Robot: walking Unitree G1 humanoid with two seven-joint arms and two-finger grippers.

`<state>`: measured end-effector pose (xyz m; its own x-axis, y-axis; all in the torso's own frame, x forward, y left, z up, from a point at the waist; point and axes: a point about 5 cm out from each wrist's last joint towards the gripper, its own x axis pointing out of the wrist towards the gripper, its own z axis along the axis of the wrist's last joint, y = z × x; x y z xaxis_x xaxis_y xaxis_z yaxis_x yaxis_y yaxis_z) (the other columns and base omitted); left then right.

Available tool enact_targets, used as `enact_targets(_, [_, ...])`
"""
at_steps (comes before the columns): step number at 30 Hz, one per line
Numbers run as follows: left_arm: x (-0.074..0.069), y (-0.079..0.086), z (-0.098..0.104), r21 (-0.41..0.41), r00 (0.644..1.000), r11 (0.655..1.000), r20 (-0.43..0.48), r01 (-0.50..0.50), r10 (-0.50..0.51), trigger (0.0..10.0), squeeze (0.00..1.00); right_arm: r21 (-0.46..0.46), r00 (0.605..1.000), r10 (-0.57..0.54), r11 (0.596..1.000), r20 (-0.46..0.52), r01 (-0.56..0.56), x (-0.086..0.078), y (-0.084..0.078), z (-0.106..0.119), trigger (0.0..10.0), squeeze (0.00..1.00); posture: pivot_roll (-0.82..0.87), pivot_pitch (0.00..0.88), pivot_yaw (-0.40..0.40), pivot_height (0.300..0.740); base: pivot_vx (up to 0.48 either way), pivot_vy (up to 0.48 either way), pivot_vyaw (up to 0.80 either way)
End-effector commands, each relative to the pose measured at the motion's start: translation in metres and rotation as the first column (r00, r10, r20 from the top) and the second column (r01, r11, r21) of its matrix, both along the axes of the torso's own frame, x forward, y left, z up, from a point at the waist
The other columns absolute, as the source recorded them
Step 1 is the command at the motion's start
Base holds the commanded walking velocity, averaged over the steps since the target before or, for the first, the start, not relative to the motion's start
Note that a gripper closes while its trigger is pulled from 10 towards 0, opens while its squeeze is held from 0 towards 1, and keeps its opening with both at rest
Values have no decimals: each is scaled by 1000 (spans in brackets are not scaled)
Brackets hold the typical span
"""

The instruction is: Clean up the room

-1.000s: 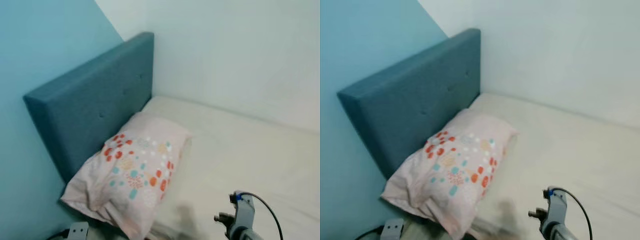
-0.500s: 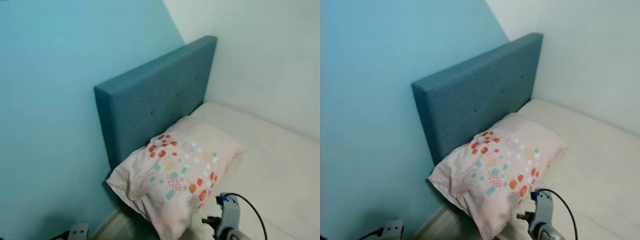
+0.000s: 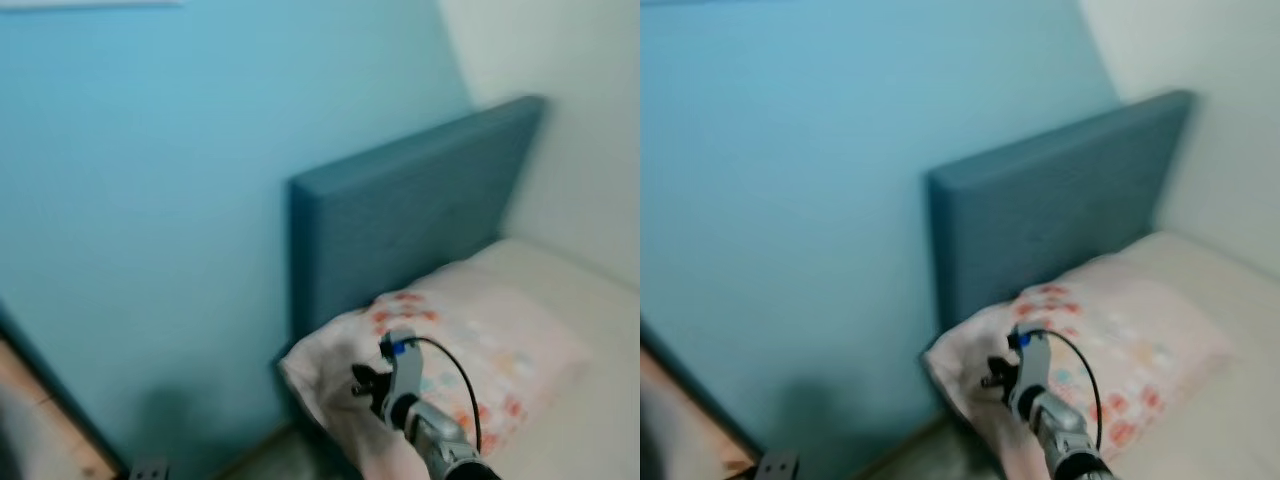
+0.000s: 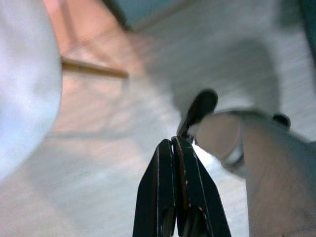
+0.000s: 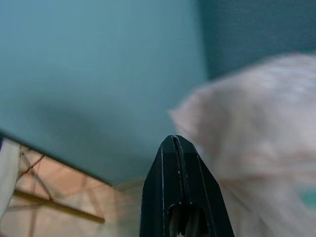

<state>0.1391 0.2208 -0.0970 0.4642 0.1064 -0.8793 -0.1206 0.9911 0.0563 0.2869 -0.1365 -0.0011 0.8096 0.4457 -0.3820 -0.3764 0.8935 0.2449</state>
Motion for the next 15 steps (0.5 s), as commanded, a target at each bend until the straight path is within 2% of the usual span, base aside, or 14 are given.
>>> enact_targets(1, [2,-4,0,-8,999,999,-7,41,-41,10000,0,-50,999,39,998,-6,-39,-1,2,-2,10000,0,4,0,-51,740,0,-458,756])
enact_targets(2, [2,-4,0,-8,999,999,-7,41,-41,10000,0,-50,999,39,998,-6,-39,-1,2,-2,10000,0,4,0,-51,740,0,-458,756])
enact_targets(3, [3,-5,0,-8,999,999,-6,46,-46,10000,0,-88,998,57,994,-11,-58,-1,3,-2,10000,0,4,0,-52,740,0,-461,769])
enact_targets(4, [4,-6,0,-11,999,999,-4,49,-49,10000,0,-149,997,67,986,-25,-70,-1,2,-4,10000,0,3,0,-52,740,0,-458,0])
enact_targets(5, [4,-6,0,-11,999,999,-4,49,-49,10000,0,-149,997,67,986,-25,-70,-1,2,-4,10000,0,3,0,-52,740,0,-458,0])
enact_targets(7, [5,-7,0,-14,999,999,-3,52,-53,10000,0,-275,994,75,957,-84,-96,-3,-1,-11,10000,0,2,0,-52,740,0,-461,0])
enact_targets(9, [5,-7,0,-14,999,999,-3,52,-53,10000,0,-275,994,75,957,-84,-96,-3,-1,-11,10000,0,2,0,-52,740,0,-461,0])
enact_targets(10, [5,-7,0,-15,998,998,-4,55,-55,10000,0,-329,990,88,937,-109,-120,-5,-3,-14,10000,0,2,0,-52,740,0,-461,0])
enact_targets(15, [5,-7,0,-9,999,999,-5,44,-44,10000,0,-369,985,38,924,-170,-99,-5,-13,-17,10000,0,3,0,-53,740,0,0,0])
